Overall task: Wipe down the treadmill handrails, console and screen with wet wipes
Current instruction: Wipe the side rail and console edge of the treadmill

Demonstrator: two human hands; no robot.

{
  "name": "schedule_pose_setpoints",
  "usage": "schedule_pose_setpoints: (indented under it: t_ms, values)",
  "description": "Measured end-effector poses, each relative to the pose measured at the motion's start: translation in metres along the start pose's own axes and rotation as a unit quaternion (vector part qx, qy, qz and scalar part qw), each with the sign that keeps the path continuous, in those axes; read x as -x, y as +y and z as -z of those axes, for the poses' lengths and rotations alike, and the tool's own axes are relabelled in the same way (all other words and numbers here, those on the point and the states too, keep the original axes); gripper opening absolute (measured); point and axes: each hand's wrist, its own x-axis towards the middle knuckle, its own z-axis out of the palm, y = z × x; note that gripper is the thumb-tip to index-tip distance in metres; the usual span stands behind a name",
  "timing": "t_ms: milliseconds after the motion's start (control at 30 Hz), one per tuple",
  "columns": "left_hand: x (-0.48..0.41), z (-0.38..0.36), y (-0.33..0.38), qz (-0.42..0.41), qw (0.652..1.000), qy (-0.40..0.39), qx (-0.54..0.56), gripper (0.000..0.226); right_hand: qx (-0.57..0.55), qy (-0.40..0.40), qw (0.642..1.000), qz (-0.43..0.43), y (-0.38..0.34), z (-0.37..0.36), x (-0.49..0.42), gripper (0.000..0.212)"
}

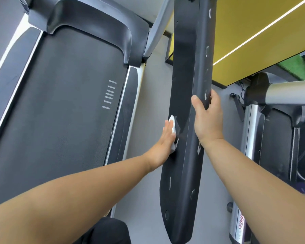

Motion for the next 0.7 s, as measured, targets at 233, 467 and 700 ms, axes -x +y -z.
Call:
schedule_pose_setpoints:
  t_ms: [233, 467, 700]
  values:
    - [-0.020, 0.003, 0.019, 0.006, 0.999, 0.040, 0.033, 0.060, 0.001, -0.003, 1.000, 0.006, 0.000, 0.000, 0.000, 0.038]
    - [0.002, -0.012, 0.001, 0.043, 0.999, 0.022, 0.026, 0.057, -0.001, -0.008, 1.000, 0.000, -0.001, 0.001, 0.002, 0.034]
    - [0.000, -0.015, 0.006, 0.013, 0.998, 0.058, 0.019, 0.059, -0.008, -0.008, 1.000, -0.002, -0.002, 0.001, 0.003, 0.027]
